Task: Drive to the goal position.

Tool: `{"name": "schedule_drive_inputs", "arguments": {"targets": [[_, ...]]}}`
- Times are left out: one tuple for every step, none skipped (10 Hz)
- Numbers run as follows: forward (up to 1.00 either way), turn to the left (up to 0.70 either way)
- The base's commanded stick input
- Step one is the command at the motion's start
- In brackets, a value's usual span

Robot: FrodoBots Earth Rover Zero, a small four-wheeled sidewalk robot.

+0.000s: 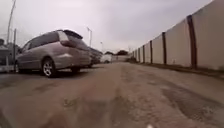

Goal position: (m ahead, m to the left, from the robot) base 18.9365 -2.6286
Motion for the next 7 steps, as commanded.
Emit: {"name": "schedule_drive_inputs", "arguments": {"targets": [[0.85,0.01],[0.85,0.01],[0.85,0.01],[0.85,0.01],[0.85,0.01],[0.85,0.01],[0.85,0.01]]}}
